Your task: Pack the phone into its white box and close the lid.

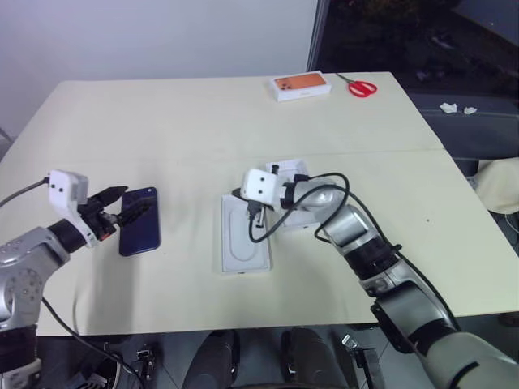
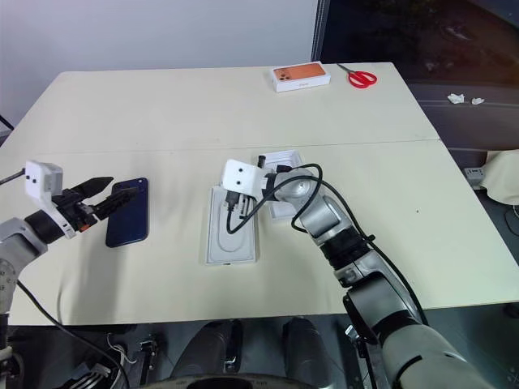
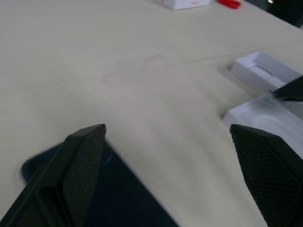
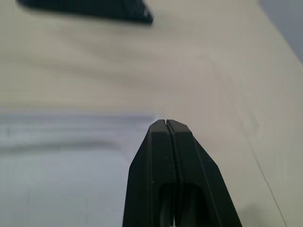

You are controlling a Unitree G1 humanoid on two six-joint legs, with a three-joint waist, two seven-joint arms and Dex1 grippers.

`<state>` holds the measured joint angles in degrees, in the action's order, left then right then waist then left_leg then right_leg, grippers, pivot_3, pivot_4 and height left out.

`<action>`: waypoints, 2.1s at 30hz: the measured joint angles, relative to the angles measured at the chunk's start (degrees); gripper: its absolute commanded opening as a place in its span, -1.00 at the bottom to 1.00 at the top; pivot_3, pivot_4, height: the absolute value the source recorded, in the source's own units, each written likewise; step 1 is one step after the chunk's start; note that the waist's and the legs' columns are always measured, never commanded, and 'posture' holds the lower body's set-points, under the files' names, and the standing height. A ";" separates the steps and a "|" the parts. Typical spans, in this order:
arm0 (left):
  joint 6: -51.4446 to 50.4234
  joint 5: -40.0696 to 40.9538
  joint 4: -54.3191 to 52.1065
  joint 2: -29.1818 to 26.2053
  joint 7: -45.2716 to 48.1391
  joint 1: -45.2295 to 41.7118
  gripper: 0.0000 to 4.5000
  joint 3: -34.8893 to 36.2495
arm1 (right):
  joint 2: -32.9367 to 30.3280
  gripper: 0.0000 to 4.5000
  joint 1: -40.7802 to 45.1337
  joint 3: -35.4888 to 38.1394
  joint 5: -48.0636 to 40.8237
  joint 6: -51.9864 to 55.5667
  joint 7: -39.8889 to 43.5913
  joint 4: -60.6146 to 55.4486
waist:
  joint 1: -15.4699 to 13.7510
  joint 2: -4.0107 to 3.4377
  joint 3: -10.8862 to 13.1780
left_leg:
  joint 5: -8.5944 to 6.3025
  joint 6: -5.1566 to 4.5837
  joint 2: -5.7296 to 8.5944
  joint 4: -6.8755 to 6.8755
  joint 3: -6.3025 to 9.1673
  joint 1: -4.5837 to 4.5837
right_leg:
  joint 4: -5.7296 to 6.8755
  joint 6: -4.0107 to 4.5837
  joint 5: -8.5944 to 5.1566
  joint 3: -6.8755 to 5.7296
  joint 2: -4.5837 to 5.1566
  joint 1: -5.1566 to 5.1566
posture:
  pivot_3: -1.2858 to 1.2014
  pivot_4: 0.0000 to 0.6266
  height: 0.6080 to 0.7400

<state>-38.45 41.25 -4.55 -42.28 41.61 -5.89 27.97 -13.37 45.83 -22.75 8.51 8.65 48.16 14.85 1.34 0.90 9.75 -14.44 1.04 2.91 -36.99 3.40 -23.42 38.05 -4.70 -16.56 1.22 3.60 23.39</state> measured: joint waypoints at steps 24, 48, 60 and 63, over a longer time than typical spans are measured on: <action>-17.03 2.55 28.19 -5.98 7.94 -7.91 0.97 -0.86 | 23.47 -0.99 9.08 -10.19 8.74 1.11 -10.90 28.96 | 0.95 0.12 -0.07 | 0.08 0.16 0.15 0.03 0.15 0.05 | 0.06 0.01 0.00 -0.10 0.09 0.18 | 0.03 -0.52 1.00; -19.27 -4.74 29.12 0.41 12.28 -16.13 0.97 -7.43 | 23.82 -0.99 11.08 -9.09 8.57 2.83 -12.44 33.16 | -0.71 -0.86 -0.73 | 0.00 0.01 0.34 0.01 0.17 0.31 | 0.05 0.01 0.00 -0.07 0.23 -0.16 | 0.03 -0.52 1.00; -23.57 -5.45 24.04 4.83 9.28 -17.97 0.97 -8.09 | 23.81 -0.99 11.39 -7.73 8.77 2.96 -12.52 34.08 | -0.71 -0.87 -0.76 | 0.00 0.02 0.36 0.00 0.19 0.33 | 0.04 0.01 0.00 -0.08 0.22 -0.19 | 0.03 -0.52 1.00; -23.58 -4.98 23.46 5.29 9.38 -17.28 0.97 -8.10 | 23.81 -0.99 11.39 -7.71 8.89 2.68 -12.72 34.34 | -0.54 -0.89 -0.78 | 0.01 0.02 0.35 0.01 0.19 0.34 | 0.04 0.01 0.00 -0.06 0.22 -0.19 | 0.03 -0.52 1.00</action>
<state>-62.02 36.27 18.91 -36.98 50.99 -23.18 19.86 10.44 57.22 -30.46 17.39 11.32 35.44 49.19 0.80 0.00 8.97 -14.44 1.07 3.26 -36.98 3.58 -23.08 38.09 -4.69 -16.56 1.16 3.81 23.20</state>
